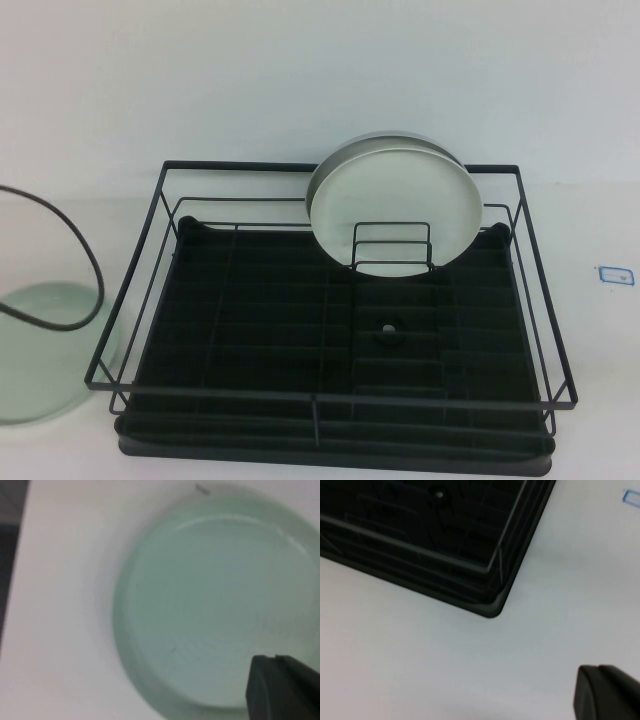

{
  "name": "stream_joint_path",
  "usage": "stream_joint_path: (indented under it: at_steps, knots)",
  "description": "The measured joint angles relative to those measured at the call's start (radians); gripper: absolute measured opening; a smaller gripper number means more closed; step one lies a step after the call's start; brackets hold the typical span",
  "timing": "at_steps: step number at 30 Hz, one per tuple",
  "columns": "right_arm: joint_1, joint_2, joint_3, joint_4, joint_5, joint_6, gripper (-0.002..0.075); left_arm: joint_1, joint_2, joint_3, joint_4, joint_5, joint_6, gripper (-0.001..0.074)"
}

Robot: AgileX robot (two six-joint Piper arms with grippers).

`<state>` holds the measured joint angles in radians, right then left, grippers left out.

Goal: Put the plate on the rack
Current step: Pick up the plate from the table

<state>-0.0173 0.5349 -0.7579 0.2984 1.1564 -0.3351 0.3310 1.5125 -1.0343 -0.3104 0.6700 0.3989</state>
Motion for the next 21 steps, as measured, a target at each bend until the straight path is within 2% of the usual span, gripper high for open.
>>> stream_joint_path:
  at_steps: [3,4,5,8,10,11,13,17,21]
  knots:
    - [0.000,0.013,0.000,0.007,0.014,0.000,0.0018,0.000,0.059,-0.031,0.026,-0.003,-0.004,0.0031]
    - [0.000,0.013,0.000,0.009,0.017,0.000,0.0018,0.000,0.076,-0.032,0.029,-0.003,-0.005,0.0013]
    - [0.000,0.013,0.000,0.016,0.021,-0.002,0.0018,0.000,0.092,-0.071,0.086,-0.003,-0.053,0.0112]
    - [0.000,0.013,0.000,0.031,0.034,-0.002,0.0018,0.000,0.130,-0.135,0.169,0.000,-0.145,0.0324]
    - [0.000,0.013,0.000,0.046,0.048,-0.002,0.0018,0.000,0.153,-0.180,0.189,0.007,-0.176,0.0433]
    - [0.000,0.013,0.000,0.055,0.056,-0.002,0.0018,0.000,0.169,-0.206,0.192,0.009,-0.182,0.0461]
    - [0.000,0.013,0.000,0.070,0.063,-0.004,0.0018,0.000,0.202,-0.253,0.209,0.030,-0.198,0.0454]
    - [0.000,0.013,0.000,0.076,0.066,-0.006,0.0018,0.000,0.282,-0.335,0.248,0.085,-0.198,0.0393]
    - [0.000,0.013,0.000,0.078,0.068,-0.006,0.0018,0.000,0.346,-0.350,0.275,0.091,-0.198,0.0386]
